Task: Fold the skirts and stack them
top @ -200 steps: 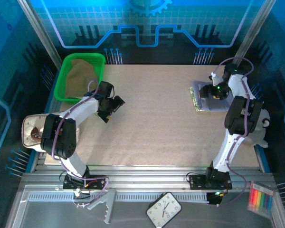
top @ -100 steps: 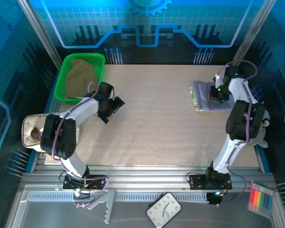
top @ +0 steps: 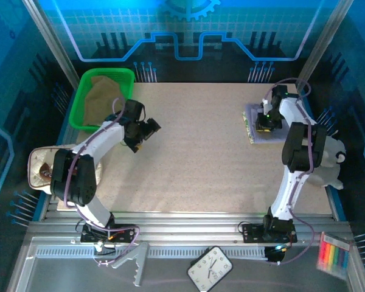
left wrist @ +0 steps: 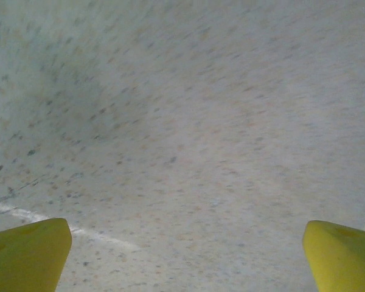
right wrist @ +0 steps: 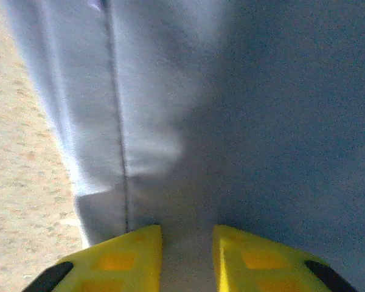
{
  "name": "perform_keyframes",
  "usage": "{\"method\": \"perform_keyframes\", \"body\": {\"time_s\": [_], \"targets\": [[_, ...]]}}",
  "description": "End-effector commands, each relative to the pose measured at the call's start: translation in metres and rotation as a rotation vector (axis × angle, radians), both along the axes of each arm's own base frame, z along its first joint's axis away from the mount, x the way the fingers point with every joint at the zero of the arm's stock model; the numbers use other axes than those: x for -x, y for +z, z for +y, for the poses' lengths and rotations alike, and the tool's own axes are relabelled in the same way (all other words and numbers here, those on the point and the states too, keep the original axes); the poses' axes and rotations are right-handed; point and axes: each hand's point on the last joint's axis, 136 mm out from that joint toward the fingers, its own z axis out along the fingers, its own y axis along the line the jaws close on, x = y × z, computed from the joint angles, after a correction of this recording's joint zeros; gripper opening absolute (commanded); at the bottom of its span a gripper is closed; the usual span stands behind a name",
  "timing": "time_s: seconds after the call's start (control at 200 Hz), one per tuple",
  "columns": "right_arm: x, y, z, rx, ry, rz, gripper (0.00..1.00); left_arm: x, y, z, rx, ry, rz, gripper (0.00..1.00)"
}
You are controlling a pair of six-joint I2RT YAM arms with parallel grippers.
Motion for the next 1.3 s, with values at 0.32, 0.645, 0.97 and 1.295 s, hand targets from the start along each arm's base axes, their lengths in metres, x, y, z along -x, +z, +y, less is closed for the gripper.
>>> {"method": "perform_keyframes", "body": {"time_s": [0.32, 0.645, 0.97, 1.295], "targets": [[0.035, 0.198, 0.036, -0.098, -0.202, -0.647, 1.0, -0.045, 0.074, 0.159, -0.508, 0.15, 0.047, 0.99], [0.073, 0.2, 0.028, -0.083, -0.236, -0.714, 1.0, -0.035, 0.033, 0.193, -0.388, 0.213, 0.181, 0.76], [0.068, 0.187, 0.027, -0.096, -0.253, -0.678, 1.0, -0.035, 0.003, 0.183, -0.212, 0.239, 0.174, 0.51], [0.063, 0.183, 0.031, -0.132, -0.26, -0.661, 1.0, -0.042, 0.025, 0.187, -0.239, 0.219, 0.129, 0.15]]}}
